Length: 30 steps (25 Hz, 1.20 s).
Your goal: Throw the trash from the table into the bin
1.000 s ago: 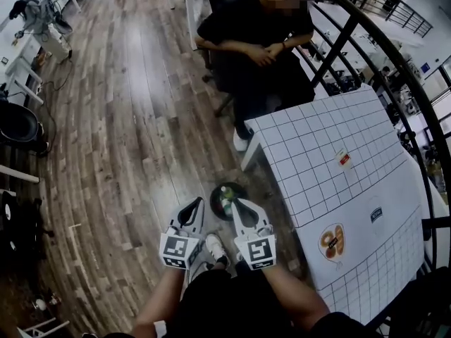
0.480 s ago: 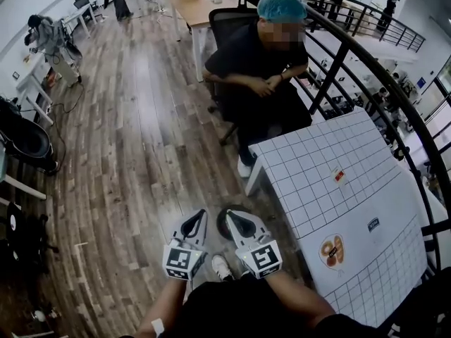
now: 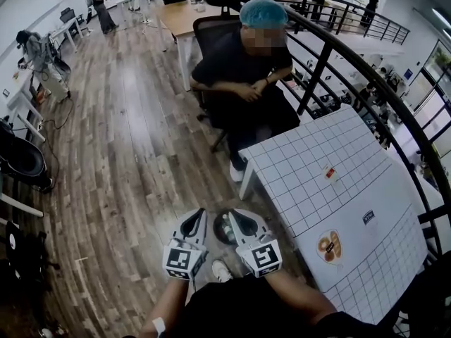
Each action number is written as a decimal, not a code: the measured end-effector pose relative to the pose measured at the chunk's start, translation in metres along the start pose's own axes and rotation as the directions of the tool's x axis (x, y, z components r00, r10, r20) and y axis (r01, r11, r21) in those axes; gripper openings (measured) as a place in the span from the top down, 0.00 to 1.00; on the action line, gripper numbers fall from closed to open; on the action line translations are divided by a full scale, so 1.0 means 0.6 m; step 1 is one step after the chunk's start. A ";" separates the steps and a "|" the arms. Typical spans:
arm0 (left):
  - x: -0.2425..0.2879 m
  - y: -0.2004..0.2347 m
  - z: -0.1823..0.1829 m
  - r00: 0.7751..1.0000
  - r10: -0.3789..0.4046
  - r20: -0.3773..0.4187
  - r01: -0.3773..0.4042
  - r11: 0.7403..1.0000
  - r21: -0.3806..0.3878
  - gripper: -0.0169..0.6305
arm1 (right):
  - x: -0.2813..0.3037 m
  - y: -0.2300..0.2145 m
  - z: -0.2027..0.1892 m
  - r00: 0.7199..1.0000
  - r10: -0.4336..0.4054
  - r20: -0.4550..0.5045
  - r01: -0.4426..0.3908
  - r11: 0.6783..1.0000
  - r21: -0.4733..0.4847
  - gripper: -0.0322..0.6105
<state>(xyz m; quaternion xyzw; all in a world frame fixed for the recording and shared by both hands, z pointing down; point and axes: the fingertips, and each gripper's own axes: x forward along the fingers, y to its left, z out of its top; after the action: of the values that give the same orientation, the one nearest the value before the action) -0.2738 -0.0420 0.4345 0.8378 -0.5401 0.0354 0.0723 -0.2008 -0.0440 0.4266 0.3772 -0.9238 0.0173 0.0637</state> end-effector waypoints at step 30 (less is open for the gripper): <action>0.226 -0.333 0.017 0.932 -0.358 -0.060 0.361 0.930 0.063 0.94 | -0.264 -0.312 -0.035 0.914 -0.406 -0.009 0.405 0.910 0.087 0.91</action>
<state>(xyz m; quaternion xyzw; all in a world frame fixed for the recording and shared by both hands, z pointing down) -0.0359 -0.0842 0.4264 0.9234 -0.3742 0.0612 0.0598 0.0444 -0.0660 0.4237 0.5631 -0.8241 0.0424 0.0452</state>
